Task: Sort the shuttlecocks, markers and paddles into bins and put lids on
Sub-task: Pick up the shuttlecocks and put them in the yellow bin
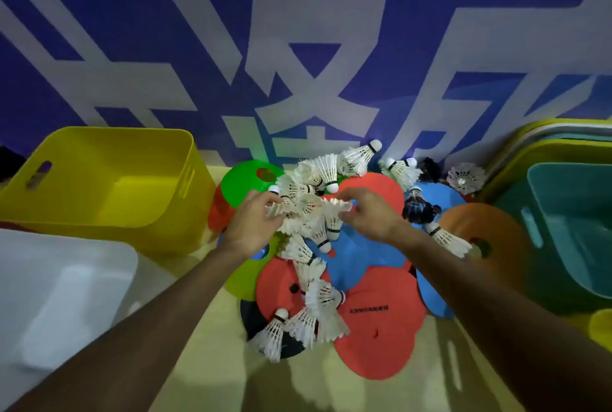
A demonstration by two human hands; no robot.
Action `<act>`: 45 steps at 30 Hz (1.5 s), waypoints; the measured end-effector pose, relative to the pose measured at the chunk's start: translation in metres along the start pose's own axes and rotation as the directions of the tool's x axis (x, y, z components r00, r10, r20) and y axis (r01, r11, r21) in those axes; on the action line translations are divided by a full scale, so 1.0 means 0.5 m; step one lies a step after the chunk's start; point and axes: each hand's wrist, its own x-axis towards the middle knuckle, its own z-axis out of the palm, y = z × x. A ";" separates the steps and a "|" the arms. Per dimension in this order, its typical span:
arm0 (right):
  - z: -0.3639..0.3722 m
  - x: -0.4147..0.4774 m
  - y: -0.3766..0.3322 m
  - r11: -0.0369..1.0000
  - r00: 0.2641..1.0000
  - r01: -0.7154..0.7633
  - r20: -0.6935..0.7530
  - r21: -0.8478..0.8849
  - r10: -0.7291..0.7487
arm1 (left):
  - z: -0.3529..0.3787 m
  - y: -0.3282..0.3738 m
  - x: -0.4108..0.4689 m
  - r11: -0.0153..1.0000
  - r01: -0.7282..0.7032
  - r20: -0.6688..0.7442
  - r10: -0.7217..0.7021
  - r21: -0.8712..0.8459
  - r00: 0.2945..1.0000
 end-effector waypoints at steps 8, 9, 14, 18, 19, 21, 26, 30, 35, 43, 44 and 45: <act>0.072 0.037 0.004 0.989 0.986 -0.102 -0.143 -0.107 0.087 | 0.023 -0.048 0.020 0.996 -0.044 -0.028 0.046 0.084 0.999; 0.075 0.037 0.003 0.986 0.978 -0.126 -0.179 -0.106 0.106 | 0.026 -0.048 0.023 0.996 -0.051 -0.046 0.055 0.077 0.997; 0.060 0.024 -0.007 0.981 0.954 -0.154 -0.275 -0.119 0.116 | 0.028 -0.031 0.034 0.992 -0.084 -0.125 0.095 0.090 0.988; 0.024 0.014 -0.018 0.985 0.960 -0.086 -0.277 -0.147 0.042 | 0.007 0.001 0.030 0.996 -0.059 -0.191 0.071 0.069 0.979; 0.012 0.012 -0.023 0.985 0.960 -0.074 -0.277 -0.156 0.028 | 0.000 0.011 0.027 0.998 -0.038 -0.222 0.048 0.050 0.974; -0.016 0.006 -0.036 0.982 0.963 -0.063 -0.268 -0.177 0.014 | -0.014 0.032 0.023 1.000 0.007 -0.281 -0.003 0.011 0.960; -0.087 -0.004 -0.076 0.988 0.958 0.027 -0.278 -0.152 -0.068 | -0.073 0.086 0.004 0.997 0.058 -0.414 -0.070 -0.041 0.908; -0.128 0.006 -0.138 0.982 0.942 0.116 -0.298 -0.150 -0.157 | -0.159 0.107 -0.013 0.994 0.072 -0.481 -0.101 -0.078 0.871; -0.128 0.039 -0.233 0.956 0.919 0.248 -0.275 -0.155 -0.283 | -0.292 0.088 -0.019 0.994 0.081 -0.544 -0.108 -0.074 0.832; -0.031 0.100 -0.455 0.907 0.886 0.415 -0.194 -0.072 -0.421 | -0.454 -0.042 -0.032 0.970 0.143 -0.568 -0.230 -0.195 0.790; -0.016 0.114 -0.475 0.909 0.893 0.413 -0.174 -0.057 -0.416 | -0.469 -0.065 -0.036 0.958 0.147 -0.559 -0.263 -0.245 0.786; 0.001 0.128 -0.492 0.914 0.902 0.405 -0.153 -0.028 -0.405 | -0.482 -0.087 -0.042 0.940 0.147 -0.542 -0.301 -0.309 0.784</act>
